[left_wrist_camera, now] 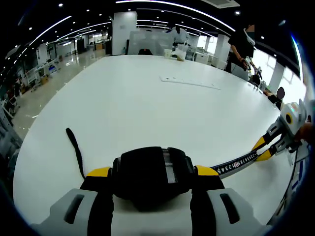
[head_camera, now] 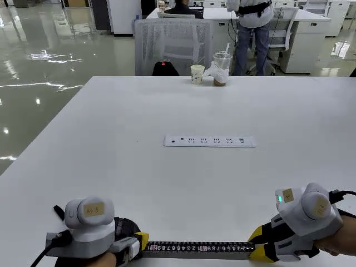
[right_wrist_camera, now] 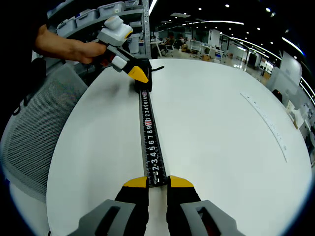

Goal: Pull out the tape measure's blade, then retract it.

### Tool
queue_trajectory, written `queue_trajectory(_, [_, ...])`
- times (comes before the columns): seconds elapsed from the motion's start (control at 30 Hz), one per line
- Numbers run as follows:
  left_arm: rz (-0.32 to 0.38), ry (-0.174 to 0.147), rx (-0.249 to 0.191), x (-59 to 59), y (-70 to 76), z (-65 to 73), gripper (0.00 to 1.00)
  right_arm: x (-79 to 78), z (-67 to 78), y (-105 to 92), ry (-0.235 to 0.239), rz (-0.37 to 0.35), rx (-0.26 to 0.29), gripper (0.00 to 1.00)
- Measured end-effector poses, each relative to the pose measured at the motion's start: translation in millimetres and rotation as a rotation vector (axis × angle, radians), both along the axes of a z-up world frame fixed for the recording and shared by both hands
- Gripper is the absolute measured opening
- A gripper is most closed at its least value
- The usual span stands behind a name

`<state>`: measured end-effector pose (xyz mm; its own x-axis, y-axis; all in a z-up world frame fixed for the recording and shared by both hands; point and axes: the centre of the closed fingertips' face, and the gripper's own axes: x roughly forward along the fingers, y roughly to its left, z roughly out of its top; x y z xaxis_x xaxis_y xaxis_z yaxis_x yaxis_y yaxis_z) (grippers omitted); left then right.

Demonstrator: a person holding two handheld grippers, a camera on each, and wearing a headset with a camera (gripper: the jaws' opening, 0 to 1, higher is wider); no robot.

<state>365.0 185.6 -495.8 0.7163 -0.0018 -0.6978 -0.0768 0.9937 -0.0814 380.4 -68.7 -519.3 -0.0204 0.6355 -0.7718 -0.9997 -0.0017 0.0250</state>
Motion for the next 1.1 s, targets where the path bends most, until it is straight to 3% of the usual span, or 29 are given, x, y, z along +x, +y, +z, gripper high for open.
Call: queue_trajectory(1.1, [-0.005, -0.001, -0.015, -1.2, 0.5, 0.5, 0.58, -4.1, 0.7, 26.8, -0.002, 0.012, 0.01, 0.1])
